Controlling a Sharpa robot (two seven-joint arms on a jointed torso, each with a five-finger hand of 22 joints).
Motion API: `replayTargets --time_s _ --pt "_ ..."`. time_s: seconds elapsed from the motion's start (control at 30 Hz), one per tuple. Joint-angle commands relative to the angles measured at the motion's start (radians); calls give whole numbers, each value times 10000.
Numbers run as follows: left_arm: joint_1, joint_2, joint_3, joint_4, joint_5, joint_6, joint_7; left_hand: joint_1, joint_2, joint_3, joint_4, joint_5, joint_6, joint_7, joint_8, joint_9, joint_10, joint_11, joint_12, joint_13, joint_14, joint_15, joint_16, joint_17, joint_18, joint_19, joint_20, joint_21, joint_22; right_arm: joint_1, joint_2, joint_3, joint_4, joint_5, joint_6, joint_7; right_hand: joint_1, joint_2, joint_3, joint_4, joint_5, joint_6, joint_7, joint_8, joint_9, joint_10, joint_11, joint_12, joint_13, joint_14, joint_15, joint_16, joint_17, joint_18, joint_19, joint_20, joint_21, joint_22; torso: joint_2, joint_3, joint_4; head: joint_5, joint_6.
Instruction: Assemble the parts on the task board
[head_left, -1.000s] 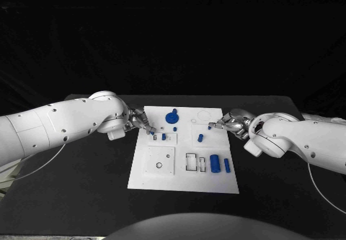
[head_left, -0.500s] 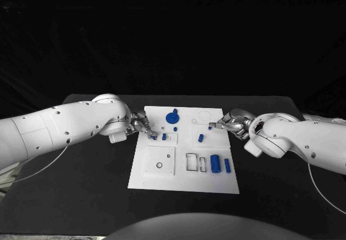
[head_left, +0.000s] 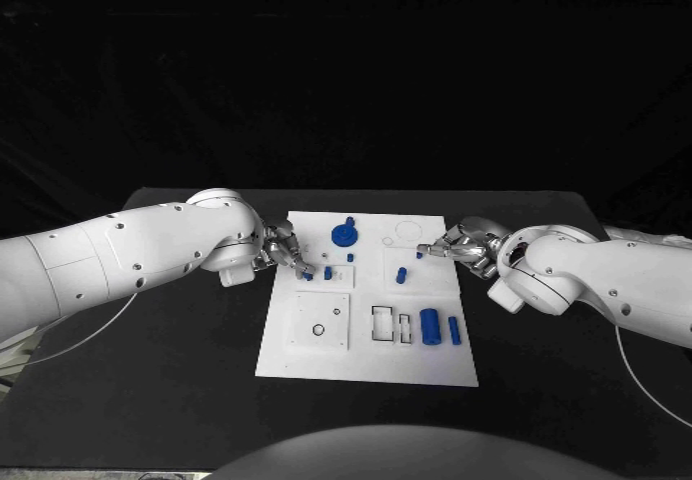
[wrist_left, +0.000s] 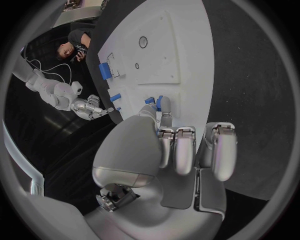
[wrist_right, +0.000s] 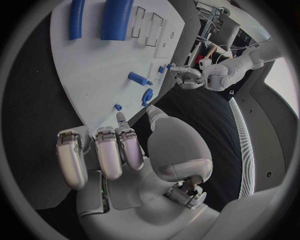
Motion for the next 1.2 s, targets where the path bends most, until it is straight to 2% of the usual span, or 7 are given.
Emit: replayTargets --time_s 0.03,0.53,0.67,0.8,1.2 --pt "-8 48 3 -19 -203 129 54 326 228 84 -1 33 23 -67 37 12 1058 -26 -34 2294 1060 60 26 2633 -74 1052 56 24 2634 -5 3 -1 8 -61 84 49 18 90 -40 4 41 -59 133 31 10 1038 74 67 2628 1025 64 63 2633 -143 1065 57 46 2633 3 -4 3 -10 -15" --pt "-53 304 4 -380 -337 80 118 329 231 133 -1 33 20 -62 41 14 1058 -21 -34 2294 1060 61 26 2633 -74 1052 57 24 2634 -5 4 -1 0 -62 93 54 18 90 -40 4 41 -59 133 31 10 1038 74 67 2628 1025 64 63 2633 -143 1065 57 46 2633 -2 -1 6 -6 -8" --pt "-61 328 4 -426 -353 71 132 329 231 163 -1 32 15 -58 42 14 1058 -18 -34 2294 1060 62 26 2633 -74 1052 57 24 2634 -5 3 -1 4 -63 95 57 18 90 -40 4 41 -59 133 31 10 1038 74 67 2628 1025 64 63 2633 -143 1065 57 46 2633 5 -1 -3 -8 -8" --pt "-63 335 5 -445 -373 54 144 329 231 163 -1 32 15 -58 42 14 1058 -18 -34 2294 1060 62 26 2633 -74 1052 57 24 2634 -5 -7 -1 4 -65 94 55 18 90 -40 4 41 -59 133 31 10 1038 74 67 2628 1025 64 63 2633 -143 1065 57 46 2633 4 -4 16 -45 -17" --pt "-65 370 6 -499 -400 119 167 327 209 232 -1 25 -1 -48 44 17 1058 -9 -34 2294 1060 63 26 2633 -74 1052 59 24 2634 -5 -16 -1 15 -67 99 55 18 90 -40 4 41 -59 133 31 10 1038 74 67 2628 1025 64 63 2633 -143 1065 57 46 2633 4 -3 5 -27 -35"
